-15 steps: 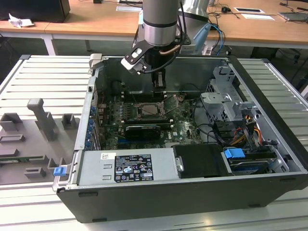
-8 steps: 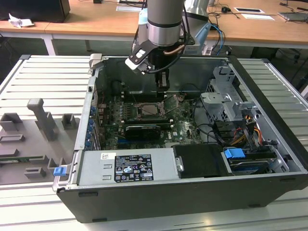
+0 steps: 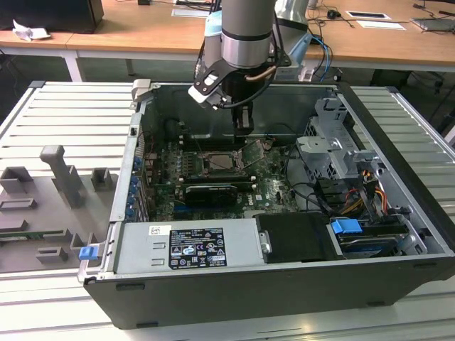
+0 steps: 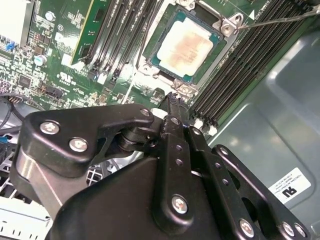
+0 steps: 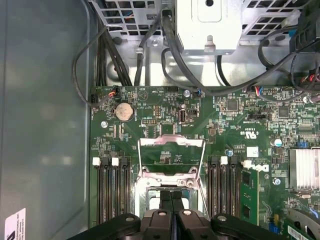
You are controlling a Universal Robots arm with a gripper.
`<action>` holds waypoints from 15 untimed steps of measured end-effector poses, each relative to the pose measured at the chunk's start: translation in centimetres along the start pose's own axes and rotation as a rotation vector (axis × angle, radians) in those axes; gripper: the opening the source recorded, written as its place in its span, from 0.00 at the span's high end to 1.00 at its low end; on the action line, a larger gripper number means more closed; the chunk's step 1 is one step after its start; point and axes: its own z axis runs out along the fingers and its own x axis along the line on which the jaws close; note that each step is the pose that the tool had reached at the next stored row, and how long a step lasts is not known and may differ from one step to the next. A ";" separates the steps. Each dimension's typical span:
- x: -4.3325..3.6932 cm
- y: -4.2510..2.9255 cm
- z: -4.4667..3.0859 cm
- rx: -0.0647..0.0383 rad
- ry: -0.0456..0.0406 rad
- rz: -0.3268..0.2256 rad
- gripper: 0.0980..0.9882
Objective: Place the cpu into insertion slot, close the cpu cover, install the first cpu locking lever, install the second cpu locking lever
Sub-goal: 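Close the cpu cover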
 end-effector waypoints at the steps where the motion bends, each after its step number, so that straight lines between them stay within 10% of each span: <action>1: 0.00 0.05 0.00 0.000 0.0000 0.000 0.99; 15: 0.01 1.74 0.14 0.000 0.0000 0.000 0.99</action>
